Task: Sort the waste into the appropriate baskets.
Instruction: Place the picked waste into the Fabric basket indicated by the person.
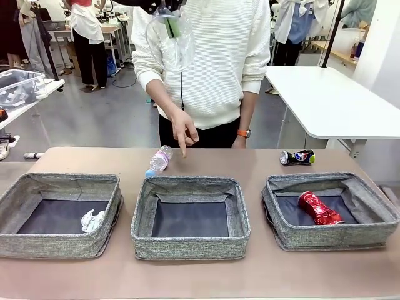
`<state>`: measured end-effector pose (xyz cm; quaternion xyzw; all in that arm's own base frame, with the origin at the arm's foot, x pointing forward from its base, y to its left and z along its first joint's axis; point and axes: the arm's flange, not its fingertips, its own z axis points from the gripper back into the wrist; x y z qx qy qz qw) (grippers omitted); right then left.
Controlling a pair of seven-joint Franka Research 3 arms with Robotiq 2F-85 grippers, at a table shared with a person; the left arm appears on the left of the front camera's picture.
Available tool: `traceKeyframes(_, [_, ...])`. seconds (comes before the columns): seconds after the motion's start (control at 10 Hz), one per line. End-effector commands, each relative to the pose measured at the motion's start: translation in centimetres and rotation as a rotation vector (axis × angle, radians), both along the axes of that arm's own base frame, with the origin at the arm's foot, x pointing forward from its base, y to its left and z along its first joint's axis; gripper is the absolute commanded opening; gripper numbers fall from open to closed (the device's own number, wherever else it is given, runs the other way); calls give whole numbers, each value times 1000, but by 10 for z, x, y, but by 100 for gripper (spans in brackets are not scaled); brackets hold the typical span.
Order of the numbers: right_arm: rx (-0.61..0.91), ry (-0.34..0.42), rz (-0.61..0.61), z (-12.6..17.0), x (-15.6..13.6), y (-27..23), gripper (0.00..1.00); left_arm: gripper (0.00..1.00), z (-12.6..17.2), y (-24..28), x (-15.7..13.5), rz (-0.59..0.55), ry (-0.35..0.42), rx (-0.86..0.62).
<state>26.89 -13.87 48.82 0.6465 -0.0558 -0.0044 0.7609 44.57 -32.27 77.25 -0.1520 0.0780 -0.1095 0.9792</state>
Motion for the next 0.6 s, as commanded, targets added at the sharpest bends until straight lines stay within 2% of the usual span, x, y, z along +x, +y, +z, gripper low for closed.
traceKeyframes(0.0, [8,-15,-8,1,1,2,100,1,0,3,-5,12,-4,16])
traceKeyframes(0.3, [8,-15,-8,1,1,2,100,1,0,0,0,0,0,0])
traceKeyframes(0.4, [8,-15,-8,1,1,2,100,1,-21,5,-12,-30,-110,-77])
traceKeyframes(0.5, [8,-15,-8,1,1,2,100,1,-69,13,-33,-41,-208,-125])
